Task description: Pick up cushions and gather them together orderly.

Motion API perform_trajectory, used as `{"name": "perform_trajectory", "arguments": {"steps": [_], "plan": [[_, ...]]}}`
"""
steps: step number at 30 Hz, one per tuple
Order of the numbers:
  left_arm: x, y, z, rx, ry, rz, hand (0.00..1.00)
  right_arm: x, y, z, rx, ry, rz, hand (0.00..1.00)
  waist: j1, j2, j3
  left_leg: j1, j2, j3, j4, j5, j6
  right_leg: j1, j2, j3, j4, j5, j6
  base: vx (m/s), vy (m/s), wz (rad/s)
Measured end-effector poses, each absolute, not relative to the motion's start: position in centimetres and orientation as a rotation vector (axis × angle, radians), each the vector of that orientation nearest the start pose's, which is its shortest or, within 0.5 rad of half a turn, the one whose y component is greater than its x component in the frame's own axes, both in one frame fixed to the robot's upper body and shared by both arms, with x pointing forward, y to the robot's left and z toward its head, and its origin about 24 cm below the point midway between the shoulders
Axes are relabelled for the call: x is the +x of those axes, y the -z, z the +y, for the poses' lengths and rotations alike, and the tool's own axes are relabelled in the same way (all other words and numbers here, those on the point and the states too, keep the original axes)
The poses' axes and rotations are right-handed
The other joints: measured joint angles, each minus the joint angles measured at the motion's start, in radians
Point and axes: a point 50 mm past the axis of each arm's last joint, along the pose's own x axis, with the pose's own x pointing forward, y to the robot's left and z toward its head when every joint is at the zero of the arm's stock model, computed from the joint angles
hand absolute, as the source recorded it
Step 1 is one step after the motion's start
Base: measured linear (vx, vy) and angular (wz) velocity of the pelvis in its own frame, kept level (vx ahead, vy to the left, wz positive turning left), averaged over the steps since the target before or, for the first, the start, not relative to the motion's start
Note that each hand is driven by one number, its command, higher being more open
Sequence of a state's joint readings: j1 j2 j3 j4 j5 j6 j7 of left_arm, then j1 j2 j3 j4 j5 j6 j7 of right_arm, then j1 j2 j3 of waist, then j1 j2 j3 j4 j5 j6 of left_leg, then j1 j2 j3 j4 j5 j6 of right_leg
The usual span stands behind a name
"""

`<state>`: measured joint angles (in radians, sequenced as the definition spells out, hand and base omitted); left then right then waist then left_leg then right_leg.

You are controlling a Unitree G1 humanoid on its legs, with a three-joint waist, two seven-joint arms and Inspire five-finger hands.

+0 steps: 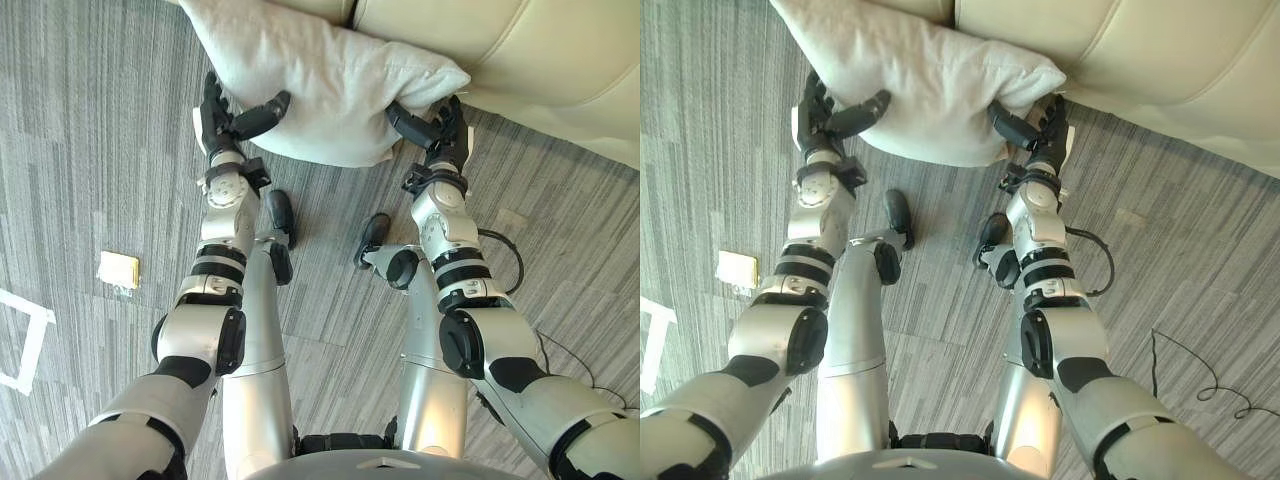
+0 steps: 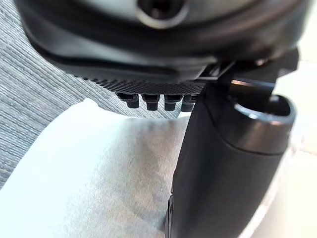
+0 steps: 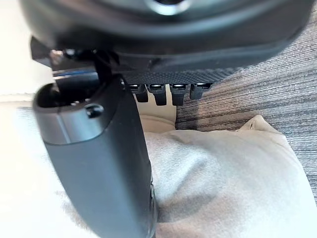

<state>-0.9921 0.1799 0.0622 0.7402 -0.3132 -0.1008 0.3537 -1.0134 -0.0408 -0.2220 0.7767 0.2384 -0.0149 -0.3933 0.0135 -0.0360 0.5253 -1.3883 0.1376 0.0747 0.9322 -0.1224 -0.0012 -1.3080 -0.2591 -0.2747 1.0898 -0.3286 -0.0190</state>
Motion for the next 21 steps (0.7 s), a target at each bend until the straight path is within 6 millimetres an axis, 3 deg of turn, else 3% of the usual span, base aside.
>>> {"name": "perform_trajectory", "arguments": {"steps": [4, 9, 15, 19, 21], "plan": [[40.3, -20.4, 15.9, -0.203, -0.283, -0.296, 0.0, 40.7, -18.6, -13.4, 0.295, 0.293, -0.153, 0.0, 0.001, 0.0, 0.0, -0.002, -0.004, -0.007, -0.011, 0.011, -0.004, -0.001, -0.001, -0.006, -0.001, 0.002, -0.003, 0.01, -0.018, 0.08], [39.4, -19.2, 15.2, -0.202, -0.27, -0.299, 0.0, 39.7, -17.8, -12.0, 0.195, 0.232, -0.184, 0.0, -0.005, -0.002, -0.001, 0.028, 0.0, -0.009, -0.015, 0.019, -0.006, 0.031, 0.001, -0.015, -0.011, 0.008, -0.013, 0.0, 0.0, 0.0], [36.0, -15.4, 14.6, -0.207, -0.214, -0.297, 0.0, 35.7, -13.5, -13.2, 0.155, 0.249, -0.202, 0.0, -0.006, -0.014, -0.017, 0.249, 0.005, 0.002, -0.109, 0.023, -0.02, 0.245, 0.025, -0.021, -0.108, 0.02, -0.017, 0.0, -0.019, -0.02], [33.9, -14.4, 13.4, -0.242, -0.17, -0.311, 0.0, 33.1, -12.4, -14.1, 0.153, 0.271, -0.238, 0.0, -0.008, -0.023, -0.023, 0.39, 0.006, 0.012, -0.176, 0.028, -0.03, 0.379, 0.04, -0.026, -0.179, 0.03, -0.017, 0.05, -0.034, -0.02], [31.9, -12.7, 12.6, -0.246, -0.133, -0.29, 0.0, 30.3, -11.0, -15.1, 0.137, 0.302, -0.249, 0.0, -0.006, -0.035, -0.042, 0.551, 0.006, 0.027, -0.251, 0.029, -0.035, 0.532, 0.054, -0.027, -0.256, 0.035, -0.01, 0.09, -0.029, -0.05]]}}
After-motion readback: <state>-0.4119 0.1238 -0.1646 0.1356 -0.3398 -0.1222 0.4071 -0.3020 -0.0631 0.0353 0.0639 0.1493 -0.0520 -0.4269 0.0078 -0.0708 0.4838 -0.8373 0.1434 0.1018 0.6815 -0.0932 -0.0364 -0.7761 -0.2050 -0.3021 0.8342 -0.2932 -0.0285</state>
